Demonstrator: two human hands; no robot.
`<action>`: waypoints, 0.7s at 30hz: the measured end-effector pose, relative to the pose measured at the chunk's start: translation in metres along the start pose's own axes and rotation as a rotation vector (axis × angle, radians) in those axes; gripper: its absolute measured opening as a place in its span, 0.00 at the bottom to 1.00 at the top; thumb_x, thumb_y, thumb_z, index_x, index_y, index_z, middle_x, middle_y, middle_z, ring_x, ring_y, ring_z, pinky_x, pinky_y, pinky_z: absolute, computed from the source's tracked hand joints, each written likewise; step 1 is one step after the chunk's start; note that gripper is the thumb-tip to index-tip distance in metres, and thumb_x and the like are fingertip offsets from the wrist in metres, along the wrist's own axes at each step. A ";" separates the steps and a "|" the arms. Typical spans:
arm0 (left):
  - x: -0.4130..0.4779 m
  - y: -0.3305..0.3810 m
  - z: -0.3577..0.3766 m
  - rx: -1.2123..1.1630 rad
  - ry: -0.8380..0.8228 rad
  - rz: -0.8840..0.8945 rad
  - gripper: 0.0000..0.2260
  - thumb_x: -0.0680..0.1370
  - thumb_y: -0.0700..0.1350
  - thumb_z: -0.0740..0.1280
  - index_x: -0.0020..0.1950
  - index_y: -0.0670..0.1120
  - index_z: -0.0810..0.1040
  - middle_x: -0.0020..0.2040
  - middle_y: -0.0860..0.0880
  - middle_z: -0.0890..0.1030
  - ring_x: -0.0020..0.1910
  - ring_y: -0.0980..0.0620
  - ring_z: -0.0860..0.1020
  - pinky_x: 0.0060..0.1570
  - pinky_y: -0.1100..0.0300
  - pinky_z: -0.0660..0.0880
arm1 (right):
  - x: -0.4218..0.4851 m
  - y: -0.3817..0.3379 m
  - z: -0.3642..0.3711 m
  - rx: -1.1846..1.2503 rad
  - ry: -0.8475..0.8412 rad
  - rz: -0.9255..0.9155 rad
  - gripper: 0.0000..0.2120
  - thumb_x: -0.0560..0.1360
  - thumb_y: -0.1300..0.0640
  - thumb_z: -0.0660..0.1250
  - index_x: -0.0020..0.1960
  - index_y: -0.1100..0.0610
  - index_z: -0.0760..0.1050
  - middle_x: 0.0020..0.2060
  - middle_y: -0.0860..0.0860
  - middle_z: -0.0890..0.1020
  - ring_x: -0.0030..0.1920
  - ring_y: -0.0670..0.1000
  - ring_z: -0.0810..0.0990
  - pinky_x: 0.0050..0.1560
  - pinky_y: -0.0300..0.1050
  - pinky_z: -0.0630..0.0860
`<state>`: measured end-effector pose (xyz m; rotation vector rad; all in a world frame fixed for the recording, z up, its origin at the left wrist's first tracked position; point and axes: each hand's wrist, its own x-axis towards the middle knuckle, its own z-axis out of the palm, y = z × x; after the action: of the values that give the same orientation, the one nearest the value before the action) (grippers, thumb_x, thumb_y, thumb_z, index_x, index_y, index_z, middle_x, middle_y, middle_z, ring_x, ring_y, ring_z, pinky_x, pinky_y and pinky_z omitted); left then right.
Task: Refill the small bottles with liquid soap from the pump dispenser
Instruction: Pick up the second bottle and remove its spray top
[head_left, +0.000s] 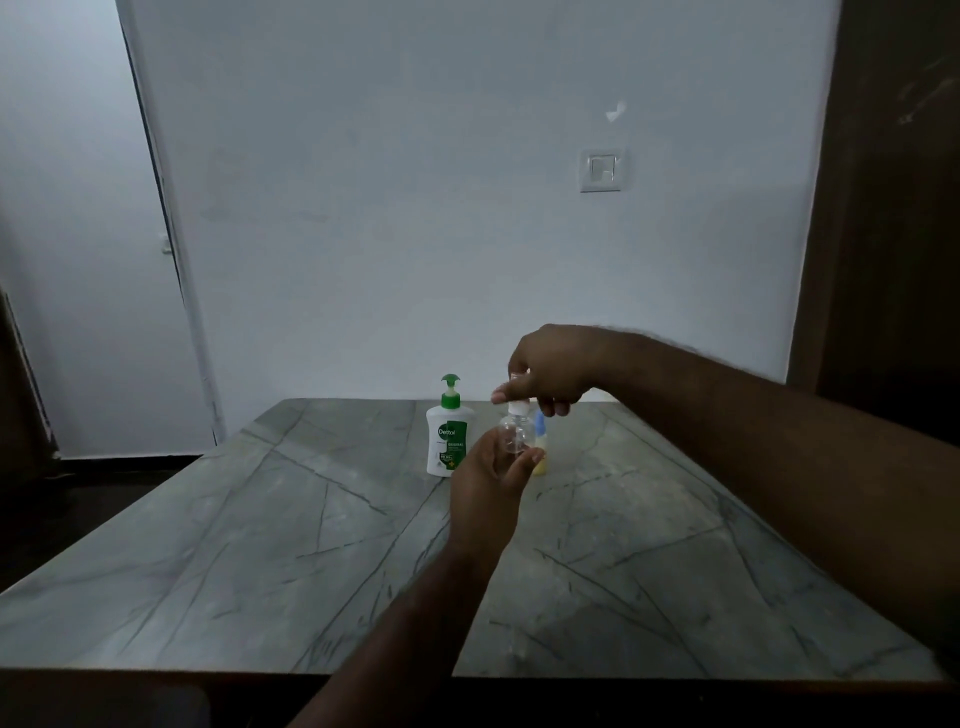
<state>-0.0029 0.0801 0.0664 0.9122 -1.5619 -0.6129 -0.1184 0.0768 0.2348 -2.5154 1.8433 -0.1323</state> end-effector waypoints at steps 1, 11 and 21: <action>0.000 -0.001 0.001 0.005 0.003 0.002 0.07 0.78 0.50 0.69 0.54 0.49 0.79 0.46 0.54 0.83 0.44 0.60 0.80 0.42 0.70 0.75 | 0.001 0.000 -0.001 0.010 -0.006 -0.013 0.17 0.75 0.43 0.67 0.48 0.58 0.79 0.38 0.53 0.86 0.34 0.48 0.83 0.35 0.39 0.78; 0.004 0.002 0.004 0.021 0.015 0.025 0.06 0.78 0.51 0.69 0.52 0.52 0.78 0.44 0.56 0.82 0.43 0.65 0.79 0.38 0.75 0.73 | -0.001 -0.006 -0.005 -0.048 -0.010 -0.038 0.21 0.73 0.37 0.65 0.54 0.53 0.77 0.46 0.48 0.84 0.44 0.47 0.83 0.41 0.41 0.77; 0.003 -0.009 0.000 0.060 -0.001 -0.023 0.08 0.79 0.50 0.69 0.54 0.49 0.79 0.45 0.58 0.81 0.44 0.68 0.77 0.41 0.75 0.71 | -0.009 0.019 -0.046 0.156 0.143 -0.030 0.10 0.69 0.52 0.76 0.45 0.54 0.79 0.36 0.50 0.85 0.34 0.43 0.83 0.28 0.33 0.75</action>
<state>-0.0014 0.0721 0.0607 0.9764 -1.5801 -0.5857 -0.1426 0.0813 0.2793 -2.4858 1.7651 -0.4492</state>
